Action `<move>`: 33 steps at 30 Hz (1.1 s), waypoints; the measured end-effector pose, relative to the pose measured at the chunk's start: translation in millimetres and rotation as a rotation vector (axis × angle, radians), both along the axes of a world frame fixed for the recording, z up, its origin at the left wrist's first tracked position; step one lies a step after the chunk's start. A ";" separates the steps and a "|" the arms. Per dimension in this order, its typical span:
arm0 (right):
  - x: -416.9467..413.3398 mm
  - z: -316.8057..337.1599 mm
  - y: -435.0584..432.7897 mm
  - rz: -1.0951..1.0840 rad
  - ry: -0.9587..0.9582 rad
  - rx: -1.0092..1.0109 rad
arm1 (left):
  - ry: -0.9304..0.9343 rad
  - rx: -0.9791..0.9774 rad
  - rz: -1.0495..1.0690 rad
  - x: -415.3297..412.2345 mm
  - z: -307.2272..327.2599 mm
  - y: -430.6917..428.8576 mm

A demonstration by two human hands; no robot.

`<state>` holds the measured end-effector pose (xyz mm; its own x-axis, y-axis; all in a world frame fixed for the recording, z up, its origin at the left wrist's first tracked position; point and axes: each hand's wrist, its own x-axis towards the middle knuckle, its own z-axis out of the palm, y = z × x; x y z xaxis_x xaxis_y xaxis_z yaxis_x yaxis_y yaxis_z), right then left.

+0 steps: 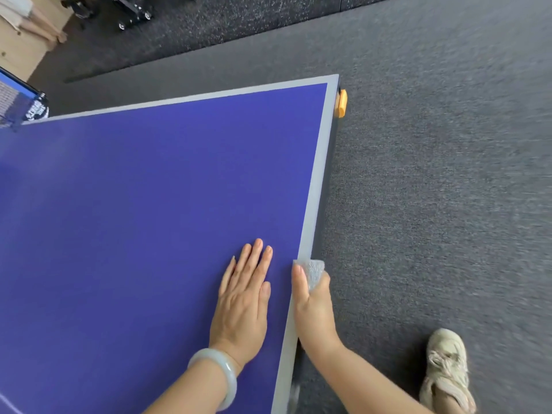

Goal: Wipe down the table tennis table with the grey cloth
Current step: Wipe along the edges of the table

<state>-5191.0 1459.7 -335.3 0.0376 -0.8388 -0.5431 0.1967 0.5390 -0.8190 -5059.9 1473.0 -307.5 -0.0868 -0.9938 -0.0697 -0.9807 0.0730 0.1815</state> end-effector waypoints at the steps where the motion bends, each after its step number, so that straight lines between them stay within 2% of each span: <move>1: -0.8 -2.2 -13.5 0.022 0.023 0.005 | 0.008 -0.004 -0.003 0.4 0.9 -0.6; 5: -10.5 -2.9 -100.2 -0.007 0.102 0.062 | 0.017 -0.019 -0.006 0.1 1.0 -0.9; 7: -9.2 0.2 -116.5 -0.059 0.101 0.066 | 0.026 -0.031 -0.006 0.6 0.1 -0.5; 10: -1.7 -0.9 -70.1 -0.092 0.103 0.078 | 0.036 -0.051 -0.009 1.7 -1.9 0.4; 15: 16.3 -1.6 78.0 -0.070 0.085 0.071 | 0.052 -0.070 -0.021 2.2 -2.2 0.9; 17: 15.7 -1.3 81.6 -0.046 0.072 0.091 | 0.060 -0.076 -0.021 1.9 -1.9 1.8; 22: 6.5 3.6 -13.1 -0.088 0.127 0.121 | 0.066 -0.098 -0.015 2.0 -4.0 1.4; 24: 6.8 6.3 -25.2 -0.117 0.134 0.103 | 0.060 -0.100 -0.017 2.0 -4.2 1.3; 26: 9.9 5.5 1.2 -0.120 0.120 0.069 | 0.055 -0.097 -0.011 1.6 -4.0 1.9; 30: 23.2 2.7 111.2 -0.077 0.116 0.034 | 0.056 -0.116 -0.011 1.4 -4.4 0.7; 33: 24.7 0.1 133.1 -0.037 0.068 0.082 | 0.065 -0.129 -0.025 2.2 -6.1 0.7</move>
